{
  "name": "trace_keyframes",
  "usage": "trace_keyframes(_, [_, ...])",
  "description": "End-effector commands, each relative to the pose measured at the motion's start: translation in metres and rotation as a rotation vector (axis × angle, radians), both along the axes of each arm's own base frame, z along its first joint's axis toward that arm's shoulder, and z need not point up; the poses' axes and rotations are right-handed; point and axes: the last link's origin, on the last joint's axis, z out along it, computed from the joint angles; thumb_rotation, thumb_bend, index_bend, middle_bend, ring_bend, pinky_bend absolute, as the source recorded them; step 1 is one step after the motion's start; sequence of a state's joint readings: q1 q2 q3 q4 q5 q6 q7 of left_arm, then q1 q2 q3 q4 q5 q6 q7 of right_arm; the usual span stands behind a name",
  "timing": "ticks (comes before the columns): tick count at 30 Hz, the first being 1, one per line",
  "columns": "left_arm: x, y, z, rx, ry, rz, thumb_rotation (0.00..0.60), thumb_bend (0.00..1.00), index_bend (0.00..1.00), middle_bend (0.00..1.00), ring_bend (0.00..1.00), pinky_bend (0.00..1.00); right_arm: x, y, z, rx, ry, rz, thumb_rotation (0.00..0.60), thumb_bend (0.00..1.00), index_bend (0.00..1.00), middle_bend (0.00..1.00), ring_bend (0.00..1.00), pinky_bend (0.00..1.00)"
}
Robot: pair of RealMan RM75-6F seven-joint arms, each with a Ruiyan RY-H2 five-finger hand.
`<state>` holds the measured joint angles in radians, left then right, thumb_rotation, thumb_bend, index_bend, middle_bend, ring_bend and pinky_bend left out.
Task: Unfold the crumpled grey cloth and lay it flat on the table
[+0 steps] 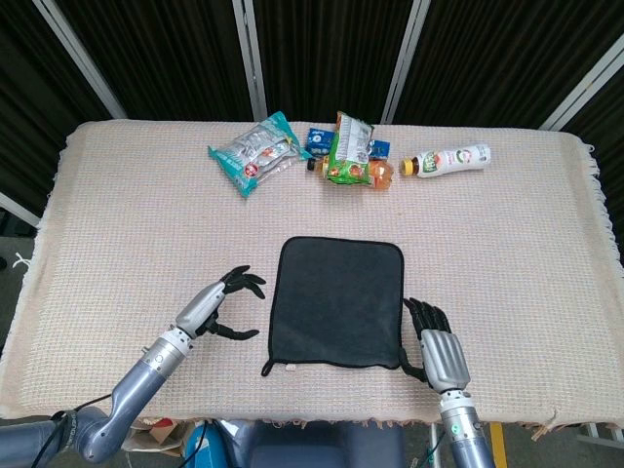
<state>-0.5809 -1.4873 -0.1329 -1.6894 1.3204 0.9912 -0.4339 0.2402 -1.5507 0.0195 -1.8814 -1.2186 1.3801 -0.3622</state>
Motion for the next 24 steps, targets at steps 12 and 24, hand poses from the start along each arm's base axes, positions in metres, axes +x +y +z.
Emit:
trace_keyframes(12, [-0.023,-0.013,0.045,0.171,0.175,-0.097,0.6,0.38,0.34,0.2,0.02,0.04,-0.026,-0.002,0.036,-0.048,0.008,0.0,0.6,0.46,0.06,0.09,0.0,0.02])
trace_keyframes(24, [-0.056,-0.057,0.07,0.258,0.357,-0.086,0.6,0.41,0.29,0.18,0.02,0.04,-0.047,0.01,0.046,0.029,0.031,0.049,0.6,0.63,0.06,0.09,0.0,0.02])
